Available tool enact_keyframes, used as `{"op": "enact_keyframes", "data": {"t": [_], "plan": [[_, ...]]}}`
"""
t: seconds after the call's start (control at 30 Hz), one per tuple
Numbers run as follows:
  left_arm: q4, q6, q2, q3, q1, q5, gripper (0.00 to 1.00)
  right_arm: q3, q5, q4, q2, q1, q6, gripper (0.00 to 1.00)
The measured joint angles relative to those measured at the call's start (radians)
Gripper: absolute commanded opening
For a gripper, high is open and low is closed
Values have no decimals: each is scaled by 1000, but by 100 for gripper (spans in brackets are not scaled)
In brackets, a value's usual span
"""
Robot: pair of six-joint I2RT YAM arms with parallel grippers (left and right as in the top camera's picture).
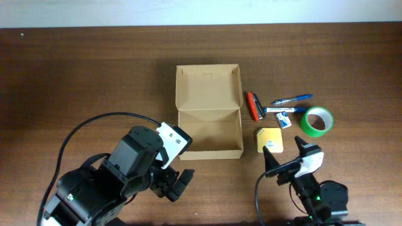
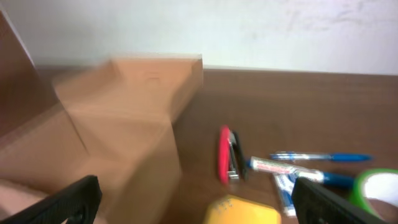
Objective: Pack container
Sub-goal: 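Release the box and pull the left gripper back toward its base, then move the right gripper over the green tape roll and lower onto it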
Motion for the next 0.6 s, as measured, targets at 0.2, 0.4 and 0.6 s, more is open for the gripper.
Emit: {"op": "enact_keyframes", "data": {"t": [0.2, 0.4, 0.6], "plan": [[0, -6, 0, 0, 0, -1, 100, 0, -21, 98, 0, 0, 405, 99], [0, -7, 0, 0, 0, -1, 100, 0, -79, 95, 0, 0, 604, 99], [0, -7, 0, 0, 0, 0, 100, 0, -224, 90, 0, 0, 653, 99]]}}
